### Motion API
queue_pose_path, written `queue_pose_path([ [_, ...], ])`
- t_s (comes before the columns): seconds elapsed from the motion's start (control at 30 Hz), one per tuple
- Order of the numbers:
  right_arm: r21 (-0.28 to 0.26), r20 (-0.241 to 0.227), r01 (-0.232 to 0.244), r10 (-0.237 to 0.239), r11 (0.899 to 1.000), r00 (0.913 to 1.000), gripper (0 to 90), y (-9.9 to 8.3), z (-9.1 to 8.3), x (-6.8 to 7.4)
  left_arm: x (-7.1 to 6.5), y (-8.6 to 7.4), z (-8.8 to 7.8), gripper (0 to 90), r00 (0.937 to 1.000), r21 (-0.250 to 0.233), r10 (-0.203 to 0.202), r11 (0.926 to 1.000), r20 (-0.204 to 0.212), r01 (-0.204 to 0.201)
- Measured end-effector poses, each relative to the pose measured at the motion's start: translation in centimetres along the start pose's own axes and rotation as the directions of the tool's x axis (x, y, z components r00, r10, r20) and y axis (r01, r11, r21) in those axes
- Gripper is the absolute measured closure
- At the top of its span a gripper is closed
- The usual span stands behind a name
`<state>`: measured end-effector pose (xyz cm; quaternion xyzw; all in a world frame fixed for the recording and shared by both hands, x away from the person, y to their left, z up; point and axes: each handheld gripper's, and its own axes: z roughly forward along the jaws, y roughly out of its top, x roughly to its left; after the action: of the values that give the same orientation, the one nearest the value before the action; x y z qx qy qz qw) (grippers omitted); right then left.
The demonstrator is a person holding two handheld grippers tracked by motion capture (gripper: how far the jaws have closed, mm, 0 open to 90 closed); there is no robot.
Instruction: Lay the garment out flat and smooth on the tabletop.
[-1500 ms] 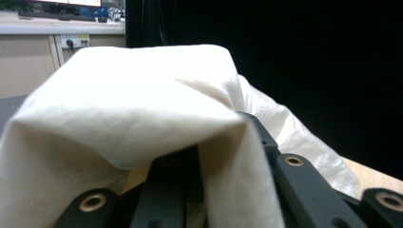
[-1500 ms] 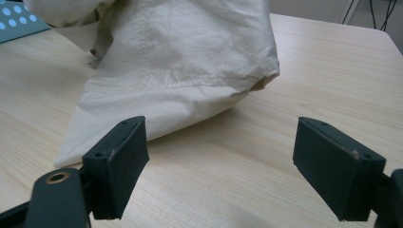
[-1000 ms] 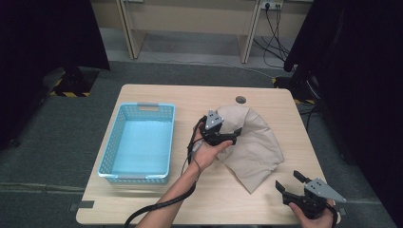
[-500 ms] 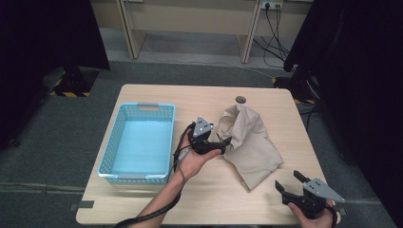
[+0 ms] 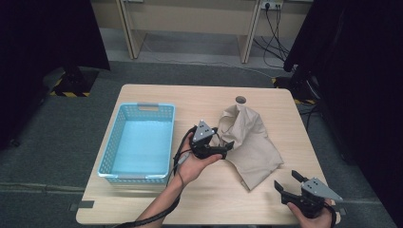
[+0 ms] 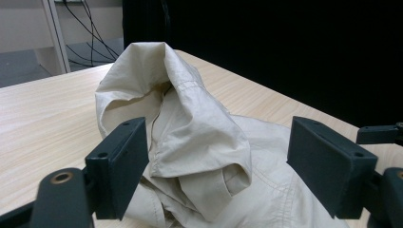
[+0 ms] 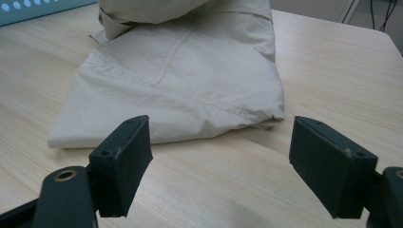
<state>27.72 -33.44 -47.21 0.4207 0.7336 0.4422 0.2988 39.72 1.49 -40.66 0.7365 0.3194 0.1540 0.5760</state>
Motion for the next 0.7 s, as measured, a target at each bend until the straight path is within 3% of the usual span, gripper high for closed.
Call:
queue_pose_path([
  [0.33, -0.015, -0.071, 0.029, -0.03, 0.999, 0.997, 29.9, 2.4, 0.1, 1.1, 0.4, -0.1, 0.3, 22.2, 0.9999, 0.016, 0.007, 0.9998, -0.01, -0.007],
  [0.5, 0.038, -0.107, 0.071, -0.067, 0.997, 0.992, 33.7, 4.0, 1.4, 2.1, 0.5, -0.1, 0.7, 22.3, 0.9998, 0.029, 0.013, 0.9995, -0.012, -0.013],
  [0.7, 0.101, -0.185, 0.137, -0.116, 0.986, 0.9758, 39.1, 6.1, 4.2, 4.5, 0.3, -0.1, 1.2, 23.0, 0.9996, 0.036, 0.026, 0.999, -0.012, -0.025],
])
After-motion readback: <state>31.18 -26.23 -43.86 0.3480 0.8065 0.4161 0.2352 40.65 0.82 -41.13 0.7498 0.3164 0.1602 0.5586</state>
